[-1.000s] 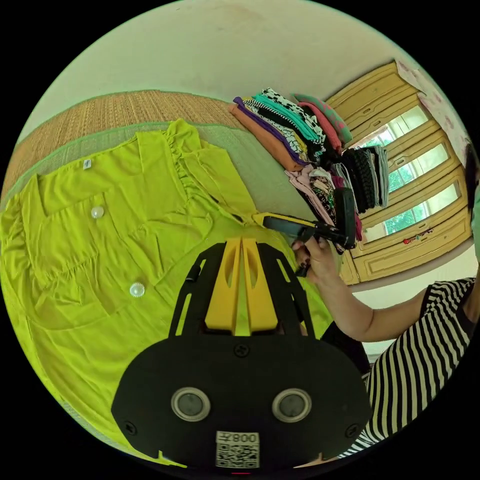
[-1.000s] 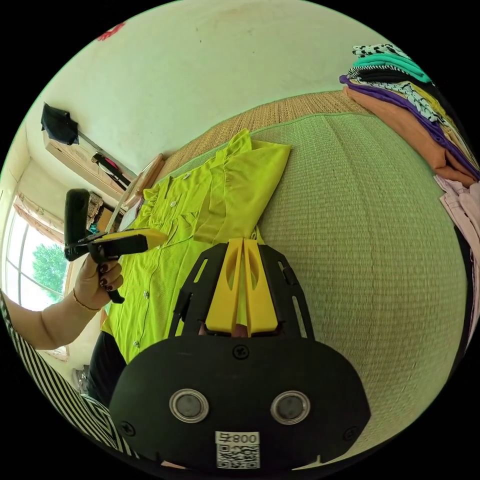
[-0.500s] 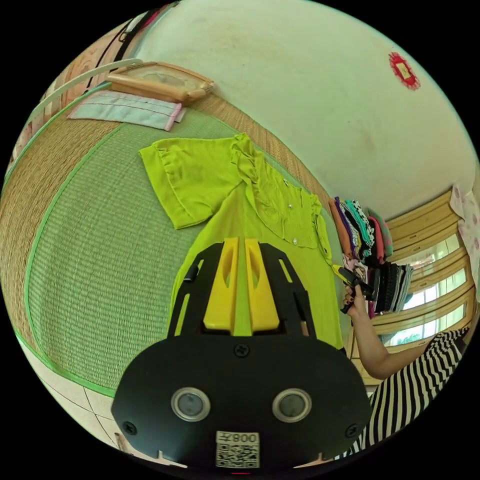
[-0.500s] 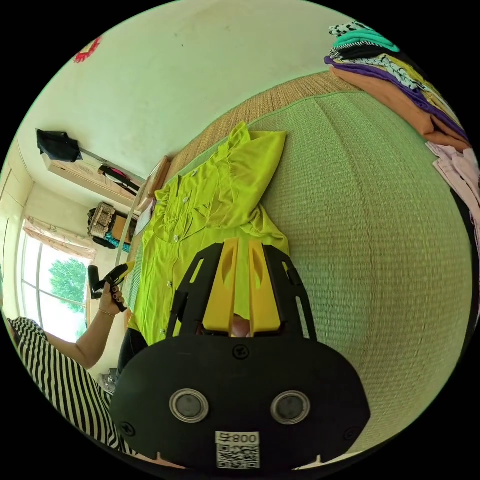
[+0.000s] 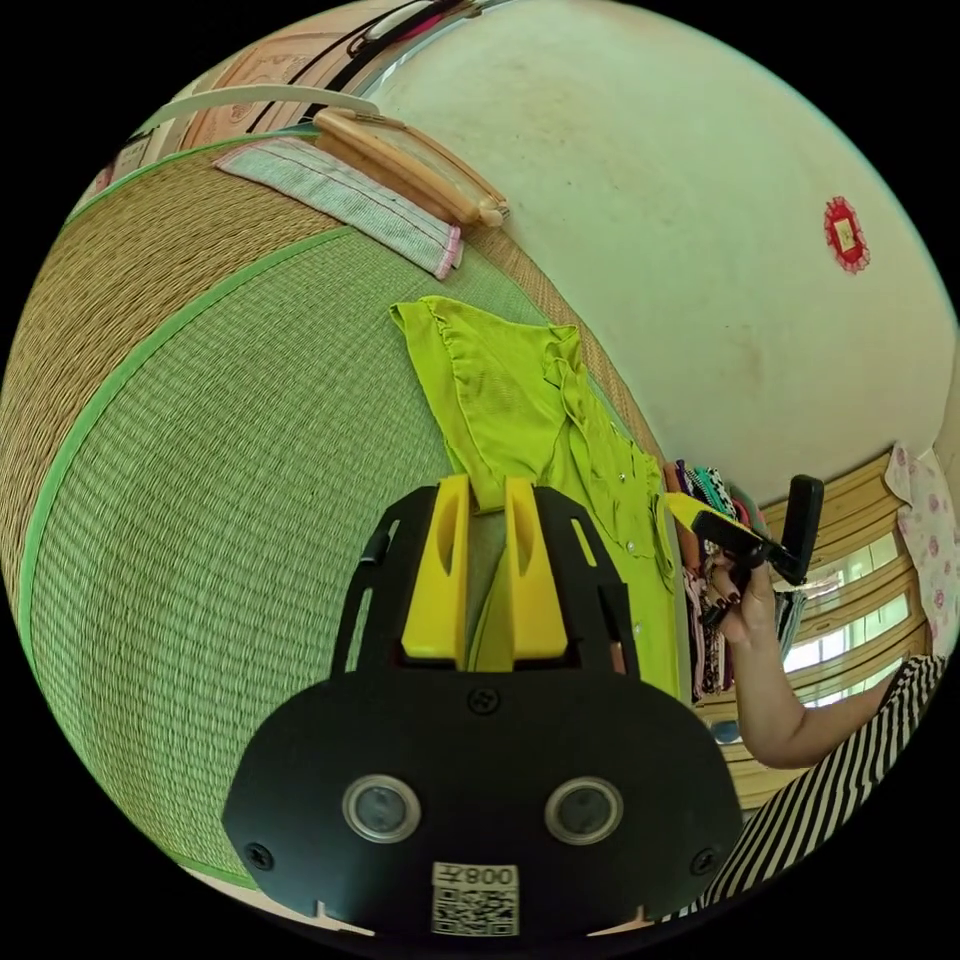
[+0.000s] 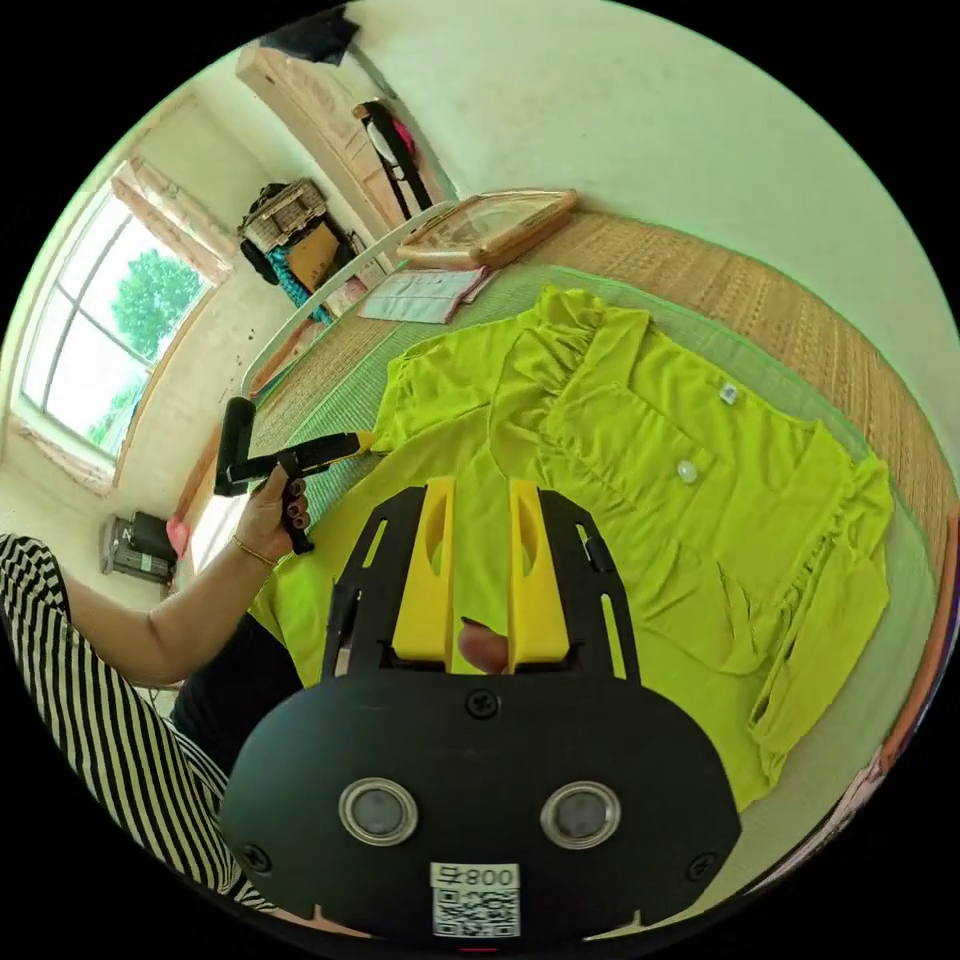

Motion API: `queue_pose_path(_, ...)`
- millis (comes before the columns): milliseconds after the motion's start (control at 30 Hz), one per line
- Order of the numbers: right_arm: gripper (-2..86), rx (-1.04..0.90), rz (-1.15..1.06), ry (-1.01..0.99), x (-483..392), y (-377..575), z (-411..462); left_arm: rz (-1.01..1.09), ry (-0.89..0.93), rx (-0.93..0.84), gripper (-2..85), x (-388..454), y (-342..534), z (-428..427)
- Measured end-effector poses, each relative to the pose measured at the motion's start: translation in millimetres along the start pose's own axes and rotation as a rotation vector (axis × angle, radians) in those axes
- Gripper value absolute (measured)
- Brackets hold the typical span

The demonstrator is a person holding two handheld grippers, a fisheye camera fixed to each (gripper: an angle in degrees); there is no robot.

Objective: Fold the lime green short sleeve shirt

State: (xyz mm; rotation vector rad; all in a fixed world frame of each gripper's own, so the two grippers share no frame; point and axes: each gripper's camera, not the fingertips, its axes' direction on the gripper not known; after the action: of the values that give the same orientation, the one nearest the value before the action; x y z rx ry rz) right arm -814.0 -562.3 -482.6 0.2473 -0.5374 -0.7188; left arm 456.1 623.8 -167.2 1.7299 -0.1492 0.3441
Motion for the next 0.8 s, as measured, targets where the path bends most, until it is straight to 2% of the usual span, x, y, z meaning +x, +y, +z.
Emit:
queue_pose_path(200,9.4,-0.084,-0.259,0.061,-133.5,-130.2,103.6,0.015,0.073,-0.052,1.6,-43.6,-0.9,-10.1)
queue_pose_path(400,9.5,-0.174,-0.393,0.160,-222.2,-206.6,203.3,0.013,0.165,-0.047,0.6,-80.8,-1.5,-23.2)
queue_pose_path(800,8.0,-0.232,-0.404,0.293,-282.8,-249.4,297.9,0.027,0.234,-0.040,0.4,-116.4,-0.1,-41.7)
